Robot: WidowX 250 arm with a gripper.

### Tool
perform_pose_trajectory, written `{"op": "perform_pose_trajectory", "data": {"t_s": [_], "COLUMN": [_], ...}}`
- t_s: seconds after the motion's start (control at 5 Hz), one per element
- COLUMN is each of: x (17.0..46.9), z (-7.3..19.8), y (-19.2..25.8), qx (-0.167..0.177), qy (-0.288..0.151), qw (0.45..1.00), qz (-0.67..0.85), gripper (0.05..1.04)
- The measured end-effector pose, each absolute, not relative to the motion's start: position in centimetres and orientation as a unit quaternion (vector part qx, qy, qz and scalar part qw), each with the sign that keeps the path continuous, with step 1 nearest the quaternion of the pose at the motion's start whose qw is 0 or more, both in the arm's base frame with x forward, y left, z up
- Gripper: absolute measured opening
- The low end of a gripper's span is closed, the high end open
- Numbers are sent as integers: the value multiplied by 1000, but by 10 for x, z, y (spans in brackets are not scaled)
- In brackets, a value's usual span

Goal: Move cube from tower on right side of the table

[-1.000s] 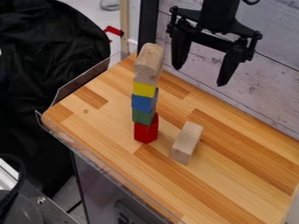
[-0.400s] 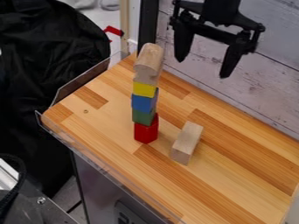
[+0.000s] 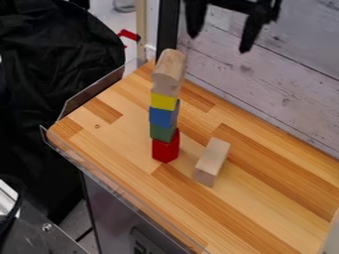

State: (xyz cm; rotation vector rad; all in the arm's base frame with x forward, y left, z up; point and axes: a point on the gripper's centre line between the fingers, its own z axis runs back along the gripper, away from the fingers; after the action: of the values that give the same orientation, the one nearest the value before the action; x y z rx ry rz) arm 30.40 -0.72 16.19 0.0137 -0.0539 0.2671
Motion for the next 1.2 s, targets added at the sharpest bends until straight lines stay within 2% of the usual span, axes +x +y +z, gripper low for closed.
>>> {"op": "perform_pose_trajectory", "data": {"t_s": [0.6, 0.8, 1.2], "x": [299, 294, 281], "z": [162, 162, 144], "y": [30, 32, 19], "qx": [-8, 1, -4], "qy": [-9, 5, 36], "qw": [981, 978, 977], "qz": [195, 210, 209], "gripper": [1000, 1000, 1000]}}
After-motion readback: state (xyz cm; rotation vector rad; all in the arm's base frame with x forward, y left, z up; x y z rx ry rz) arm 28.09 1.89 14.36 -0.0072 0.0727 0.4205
